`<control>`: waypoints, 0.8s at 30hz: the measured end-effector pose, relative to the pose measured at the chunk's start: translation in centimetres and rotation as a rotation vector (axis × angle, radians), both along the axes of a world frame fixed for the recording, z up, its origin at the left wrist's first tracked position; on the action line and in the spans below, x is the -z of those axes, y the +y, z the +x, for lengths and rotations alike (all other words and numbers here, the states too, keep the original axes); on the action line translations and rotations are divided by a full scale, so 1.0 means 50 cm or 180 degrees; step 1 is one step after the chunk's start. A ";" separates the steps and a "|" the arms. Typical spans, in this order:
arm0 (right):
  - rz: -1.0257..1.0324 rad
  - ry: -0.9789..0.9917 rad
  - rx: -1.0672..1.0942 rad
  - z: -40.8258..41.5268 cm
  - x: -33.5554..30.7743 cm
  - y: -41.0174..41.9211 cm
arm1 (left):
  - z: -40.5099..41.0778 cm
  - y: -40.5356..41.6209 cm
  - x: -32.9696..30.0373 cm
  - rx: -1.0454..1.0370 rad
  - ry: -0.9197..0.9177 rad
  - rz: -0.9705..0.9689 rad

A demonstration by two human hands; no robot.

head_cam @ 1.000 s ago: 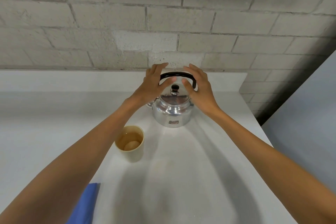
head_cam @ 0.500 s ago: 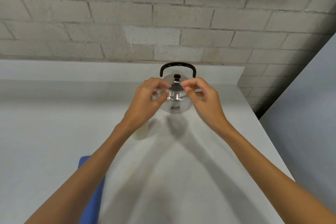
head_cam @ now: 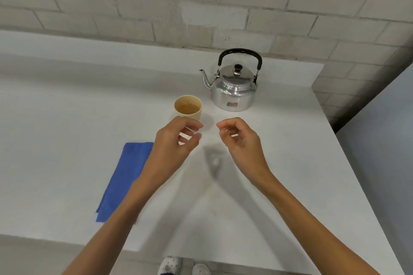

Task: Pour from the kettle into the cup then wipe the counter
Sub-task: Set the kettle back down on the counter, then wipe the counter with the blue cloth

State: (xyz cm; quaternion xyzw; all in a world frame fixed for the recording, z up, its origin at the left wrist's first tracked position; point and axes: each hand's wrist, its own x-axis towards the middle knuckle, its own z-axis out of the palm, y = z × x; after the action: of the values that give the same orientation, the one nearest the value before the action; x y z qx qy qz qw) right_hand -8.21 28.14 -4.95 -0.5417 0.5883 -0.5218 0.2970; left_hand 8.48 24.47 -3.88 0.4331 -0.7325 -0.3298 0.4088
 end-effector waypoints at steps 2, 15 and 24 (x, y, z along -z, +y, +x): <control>0.0101 -0.0001 -0.0078 0.026 0.020 0.005 | 0.025 0.018 0.020 -0.0168 -0.0057 0.0113; 0.0866 0.0010 -0.0693 0.208 0.127 -0.043 | 0.183 0.090 0.123 -0.1551 -0.0796 0.0798; 0.1154 0.0561 -0.0799 0.287 0.141 -0.129 | 0.226 0.105 0.144 -0.2055 -0.1352 0.1829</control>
State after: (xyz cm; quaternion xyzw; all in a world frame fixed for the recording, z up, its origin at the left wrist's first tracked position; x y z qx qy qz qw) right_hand 6.14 21.69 -11.98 -0.5919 0.6240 -0.3173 0.3995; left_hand 19.77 29.71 -11.06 0.7916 -0.5072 -0.2793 0.1954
